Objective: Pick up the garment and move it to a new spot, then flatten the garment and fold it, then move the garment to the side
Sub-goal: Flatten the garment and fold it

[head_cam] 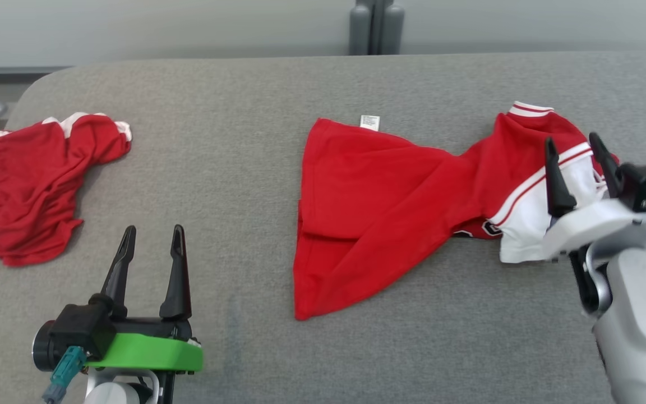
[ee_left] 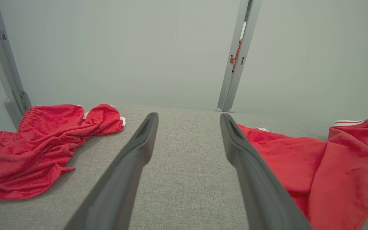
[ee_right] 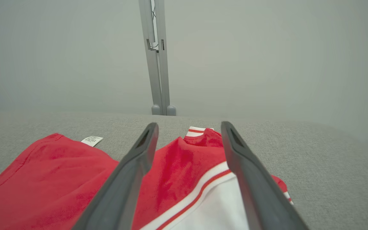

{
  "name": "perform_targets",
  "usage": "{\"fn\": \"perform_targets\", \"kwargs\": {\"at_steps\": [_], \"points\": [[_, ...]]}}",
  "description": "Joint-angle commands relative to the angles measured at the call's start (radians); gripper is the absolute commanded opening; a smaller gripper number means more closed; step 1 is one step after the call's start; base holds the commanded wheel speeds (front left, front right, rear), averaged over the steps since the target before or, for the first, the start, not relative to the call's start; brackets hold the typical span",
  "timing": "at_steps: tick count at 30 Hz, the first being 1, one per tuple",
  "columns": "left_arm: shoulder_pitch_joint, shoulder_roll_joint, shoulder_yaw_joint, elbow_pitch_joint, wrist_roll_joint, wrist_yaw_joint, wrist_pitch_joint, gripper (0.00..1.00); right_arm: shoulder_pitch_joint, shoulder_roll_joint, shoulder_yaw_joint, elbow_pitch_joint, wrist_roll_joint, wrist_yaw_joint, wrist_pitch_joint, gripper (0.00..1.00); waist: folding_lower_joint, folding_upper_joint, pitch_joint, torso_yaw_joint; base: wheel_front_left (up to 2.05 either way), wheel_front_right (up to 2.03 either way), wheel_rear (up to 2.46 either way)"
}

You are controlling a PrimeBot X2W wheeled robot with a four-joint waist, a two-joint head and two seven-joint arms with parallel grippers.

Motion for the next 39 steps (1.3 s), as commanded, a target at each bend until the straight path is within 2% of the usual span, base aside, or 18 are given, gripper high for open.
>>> {"fn": "perform_targets", "kwargs": {"at_steps": [1,9,15,25,39], "points": [[0.019,0.003,0.007,-0.002,0.008,-0.003,0.000,1.00,0.043,0.016,-0.016,-0.044,-0.022,-0.001,-0.007,1.00,0.0000,0.0000,-0.033,-0.045,0.00,0.00,0.00],[0.036,0.002,0.016,0.006,0.016,-0.003,0.000,1.00,0.258,0.117,-0.084,-0.288,-0.121,-0.001,-0.015,1.00,0.0000,0.0000,-0.067,-0.063,0.00,0.00,0.00],[0.066,0.002,0.027,0.010,0.020,-0.001,0.000,1.00,0.368,0.158,-0.097,-0.380,-0.173,-0.001,-0.015,1.00,0.0000,0.0000,-0.102,-0.069,0.00,0.00,0.00],[0.125,0.002,0.046,0.032,0.006,0.015,0.000,1.00,0.444,0.172,-0.077,-0.406,-0.210,-0.001,-0.011,1.00,0.0000,0.0000,-0.149,-0.081,0.00,0.00,0.00],[0.135,0.002,0.040,0.040,-0.001,0.029,0.000,1.00,0.449,0.173,-0.080,-0.426,-0.201,-0.001,0.011,1.00,0.0000,0.0000,-0.148,-0.080,0.00,0.00,0.00]]}}
